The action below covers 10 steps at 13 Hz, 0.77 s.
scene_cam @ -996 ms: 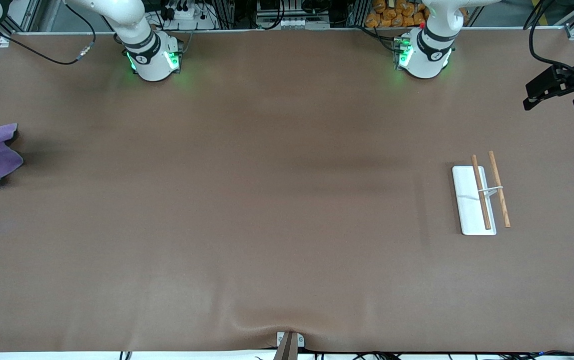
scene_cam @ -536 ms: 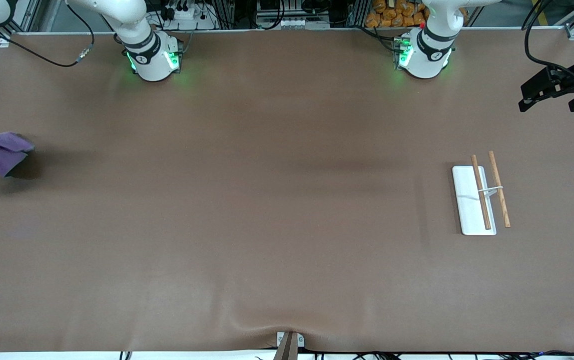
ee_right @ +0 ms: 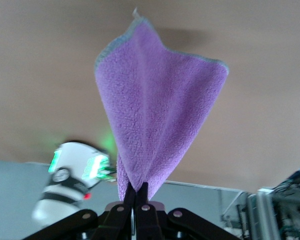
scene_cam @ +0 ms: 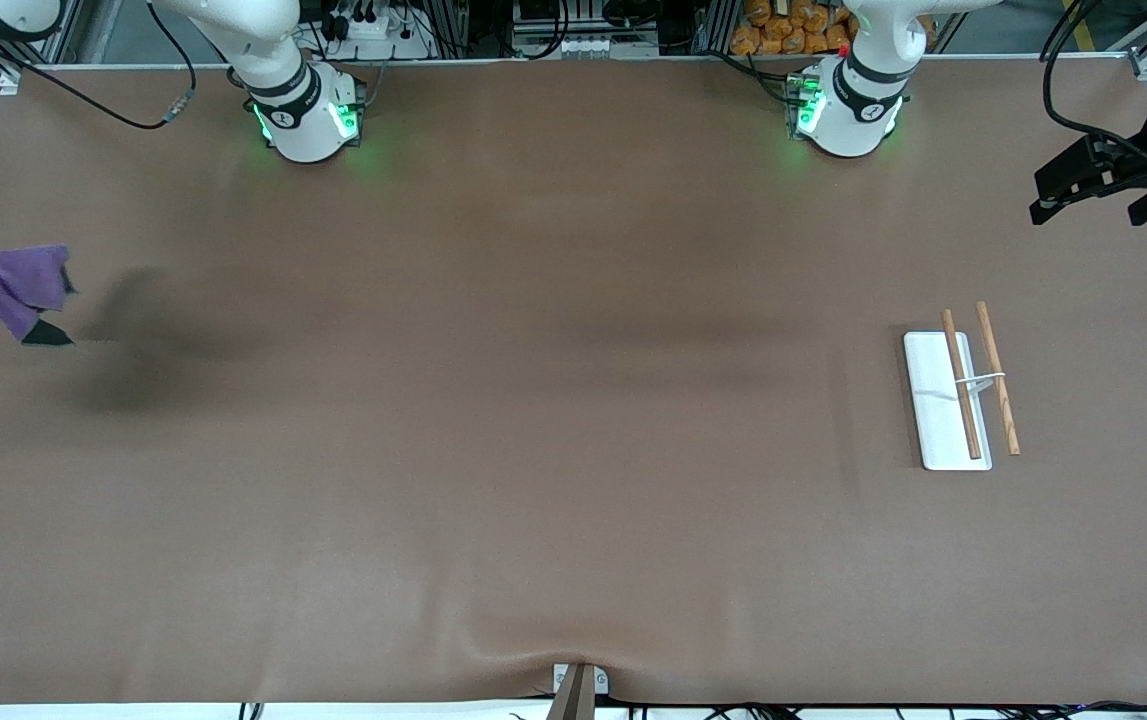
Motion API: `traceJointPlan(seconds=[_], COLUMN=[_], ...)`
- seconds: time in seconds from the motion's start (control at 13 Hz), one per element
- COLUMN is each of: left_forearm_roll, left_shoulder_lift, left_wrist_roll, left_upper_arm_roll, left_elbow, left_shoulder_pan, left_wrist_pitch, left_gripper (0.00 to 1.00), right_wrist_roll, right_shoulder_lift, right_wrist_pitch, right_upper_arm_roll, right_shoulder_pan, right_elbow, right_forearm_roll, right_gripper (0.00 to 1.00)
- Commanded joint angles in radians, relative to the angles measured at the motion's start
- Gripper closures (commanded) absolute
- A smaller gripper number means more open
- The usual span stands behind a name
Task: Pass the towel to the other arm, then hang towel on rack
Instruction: 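Lift the purple towel with the right gripper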
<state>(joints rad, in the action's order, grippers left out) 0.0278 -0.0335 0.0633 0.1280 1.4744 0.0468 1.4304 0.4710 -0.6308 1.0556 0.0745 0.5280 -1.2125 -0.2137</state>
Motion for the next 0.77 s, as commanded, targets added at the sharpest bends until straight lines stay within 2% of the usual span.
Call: traceJointPlan(seconds=[0.0, 0.15, 0.38, 0.69], left_forearm_roll=[0.049, 0.067, 0.089, 0.090], left_shoulder_lift=[0.015, 0.038, 0.092, 0.168], left_wrist_roll=[0.010, 0.027, 0.078, 0.151], left_upper_arm_roll=[0.002, 0.002, 0.041, 0.119], left_elbow=[0.001, 0.000, -0.003, -0.005], left_shoulder_pan=[0.004, -0.002, -0.019, -0.030], left_wrist_pitch=[0.031, 0.071, 0.157, 0.274], left_gripper=[0.00, 0.00, 0.00, 0.00], right_wrist_roll=[-0.162, -0.272, -0.704, -1.070], right_shoulder_lift=[0.052, 0.075, 0.135, 0.152], right_wrist_pitch=[-0.081, -0.169, -0.175, -0.157], right_upper_arm_roll=[-0.009, -0.013, -0.009, -0.012], right_shoulder_pan=[-0.087, -0.191, -0.331, -0.440], right_elbow=[-0.013, -0.013, -0.013, -0.015], right_forearm_roll=[0.118, 0.238, 0.411, 0.689], right_gripper=[1.00, 1.00, 1.00, 1.00])
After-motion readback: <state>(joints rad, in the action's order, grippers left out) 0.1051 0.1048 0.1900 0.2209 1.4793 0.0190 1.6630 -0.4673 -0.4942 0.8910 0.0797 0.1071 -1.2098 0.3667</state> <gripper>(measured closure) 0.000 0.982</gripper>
